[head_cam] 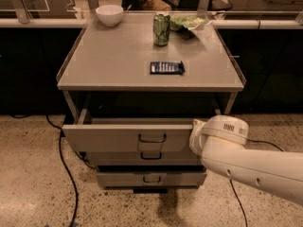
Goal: Open top drawer
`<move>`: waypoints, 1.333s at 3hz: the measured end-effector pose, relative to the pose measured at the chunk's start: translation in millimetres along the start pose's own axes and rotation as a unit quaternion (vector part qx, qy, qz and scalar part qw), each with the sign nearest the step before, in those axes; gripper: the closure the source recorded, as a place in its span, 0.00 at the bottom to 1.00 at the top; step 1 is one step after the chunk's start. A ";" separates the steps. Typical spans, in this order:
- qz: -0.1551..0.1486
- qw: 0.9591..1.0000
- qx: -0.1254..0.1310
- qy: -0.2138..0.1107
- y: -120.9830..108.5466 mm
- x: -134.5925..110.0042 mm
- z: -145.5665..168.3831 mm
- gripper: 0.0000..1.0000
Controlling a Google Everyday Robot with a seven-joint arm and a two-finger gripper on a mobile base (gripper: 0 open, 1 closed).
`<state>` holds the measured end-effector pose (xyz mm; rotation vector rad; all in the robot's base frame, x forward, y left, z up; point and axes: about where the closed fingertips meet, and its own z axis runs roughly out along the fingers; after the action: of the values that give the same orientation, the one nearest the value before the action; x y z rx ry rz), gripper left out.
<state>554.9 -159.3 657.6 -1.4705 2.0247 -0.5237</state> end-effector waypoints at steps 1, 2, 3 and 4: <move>0.000 1.000 0.000 0.000 -0.5 -0.9 -0.4 1.00; -0.002 1.000 0.000 0.000 3.3 -0.2 -3.8 1.00; -0.002 1.000 0.000 -0.001 2.6 -1.6 -5.5 1.00; -0.004 1.000 0.000 -0.002 11.7 2.0 -11.5 1.00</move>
Offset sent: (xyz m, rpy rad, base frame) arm -0.1595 -0.0316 -0.0540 -0.0508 -0.0002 0.0815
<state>538.6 -157.7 658.7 -1.4784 2.0174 -0.5242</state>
